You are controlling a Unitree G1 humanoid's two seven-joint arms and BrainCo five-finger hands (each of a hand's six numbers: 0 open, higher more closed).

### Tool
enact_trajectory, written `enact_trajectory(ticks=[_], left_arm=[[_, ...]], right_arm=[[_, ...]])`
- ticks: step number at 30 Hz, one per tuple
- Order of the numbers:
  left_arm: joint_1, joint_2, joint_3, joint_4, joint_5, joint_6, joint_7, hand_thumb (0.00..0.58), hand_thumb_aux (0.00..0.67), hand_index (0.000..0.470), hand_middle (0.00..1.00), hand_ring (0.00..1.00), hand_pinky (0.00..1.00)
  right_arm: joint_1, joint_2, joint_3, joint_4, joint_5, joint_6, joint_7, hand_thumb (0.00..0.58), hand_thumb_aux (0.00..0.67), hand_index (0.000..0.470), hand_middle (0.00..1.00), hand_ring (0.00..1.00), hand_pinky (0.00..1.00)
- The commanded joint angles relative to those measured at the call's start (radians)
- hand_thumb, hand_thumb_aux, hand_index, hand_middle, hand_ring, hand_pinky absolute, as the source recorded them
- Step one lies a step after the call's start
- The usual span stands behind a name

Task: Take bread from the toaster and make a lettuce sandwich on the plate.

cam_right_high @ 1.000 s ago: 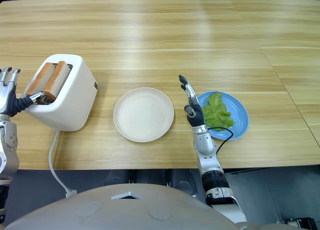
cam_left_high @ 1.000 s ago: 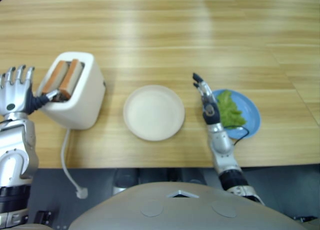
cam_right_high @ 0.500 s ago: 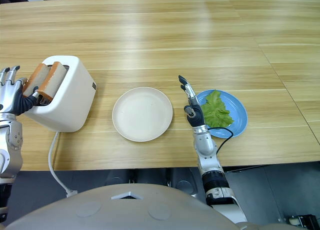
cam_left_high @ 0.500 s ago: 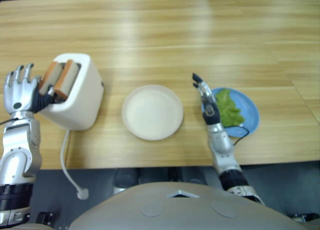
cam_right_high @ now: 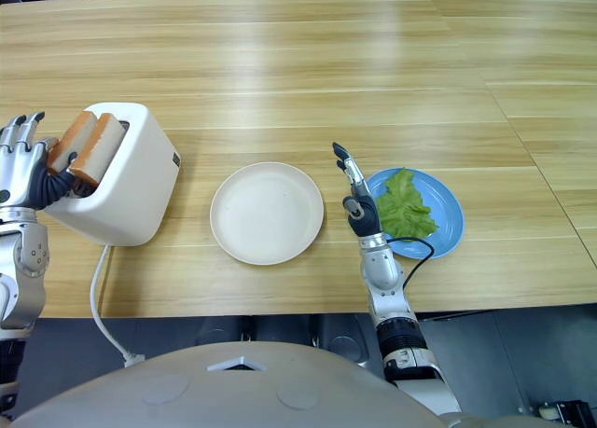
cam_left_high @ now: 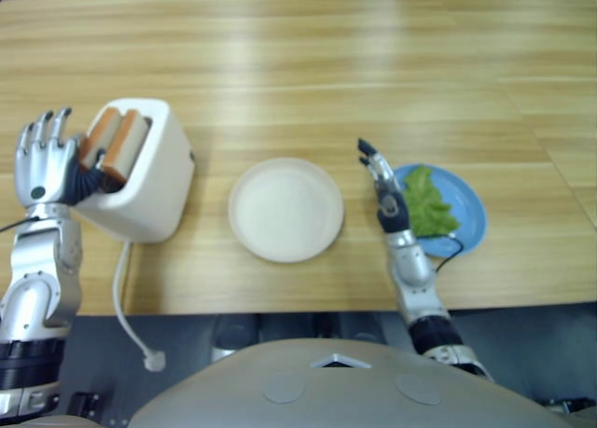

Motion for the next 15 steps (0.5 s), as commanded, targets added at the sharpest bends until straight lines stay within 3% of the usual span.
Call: enact_trajectory(ticks=[1, 15], left_arm=[[-0.024, -0.028, 0.041, -0.010, -0.119, -0.068, 0.023, 0.580, 0.670, 0.460, 1.00, 1.00, 1.00], [-0.065, -0.052, 0.124, 0.056, -0.292, -0.193, 0.082, 0.580, 0.670, 0.460, 1.00, 1.00, 1.00]], right_arm=[[-0.005, 0.001, -0.003, 0.010, 0.007, 0.002, 0.000, 0.000, 0.000, 0.000, 0.00, 0.00, 0.00], [-0.021, -0.036, 0.000, -0.011, -0.035, -0.007, 0.002, 0.000, 0.000, 0.000, 0.00, 0.00, 0.00]])
